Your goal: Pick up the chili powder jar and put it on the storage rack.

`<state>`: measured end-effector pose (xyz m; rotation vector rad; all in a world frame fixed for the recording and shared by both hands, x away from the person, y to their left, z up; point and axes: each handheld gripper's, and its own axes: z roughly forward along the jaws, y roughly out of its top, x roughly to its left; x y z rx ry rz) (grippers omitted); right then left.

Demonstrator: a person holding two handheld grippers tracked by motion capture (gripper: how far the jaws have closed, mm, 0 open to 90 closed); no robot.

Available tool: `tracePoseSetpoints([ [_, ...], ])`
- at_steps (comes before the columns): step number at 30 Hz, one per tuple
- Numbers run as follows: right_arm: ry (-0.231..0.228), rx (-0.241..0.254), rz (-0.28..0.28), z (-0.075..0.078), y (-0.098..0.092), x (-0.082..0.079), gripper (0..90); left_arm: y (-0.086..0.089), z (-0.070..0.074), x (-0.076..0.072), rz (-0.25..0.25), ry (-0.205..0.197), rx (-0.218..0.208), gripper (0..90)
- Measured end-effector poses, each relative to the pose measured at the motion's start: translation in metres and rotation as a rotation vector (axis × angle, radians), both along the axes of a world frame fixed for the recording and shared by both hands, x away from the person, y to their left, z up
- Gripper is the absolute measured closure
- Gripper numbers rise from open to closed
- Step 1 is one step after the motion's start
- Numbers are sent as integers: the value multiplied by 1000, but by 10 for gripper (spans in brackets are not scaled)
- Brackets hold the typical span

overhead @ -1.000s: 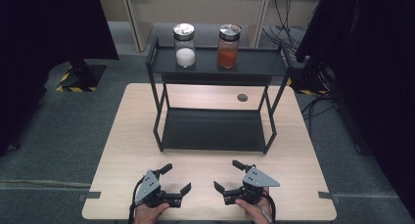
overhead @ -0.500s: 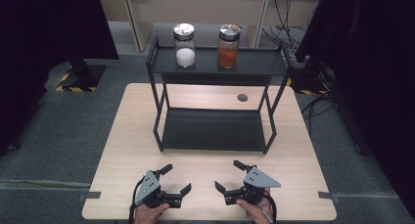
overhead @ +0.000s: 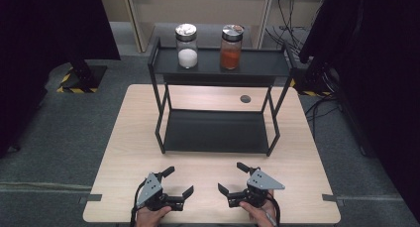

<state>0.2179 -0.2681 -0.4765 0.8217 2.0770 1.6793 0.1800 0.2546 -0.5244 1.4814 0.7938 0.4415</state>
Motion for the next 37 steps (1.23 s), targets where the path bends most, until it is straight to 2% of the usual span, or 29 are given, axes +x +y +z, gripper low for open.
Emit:
tracePoseSetpoints([
  [37,-8,9,-6,-1,-1,-1,5,0,0,0,2,0,0,4],
])
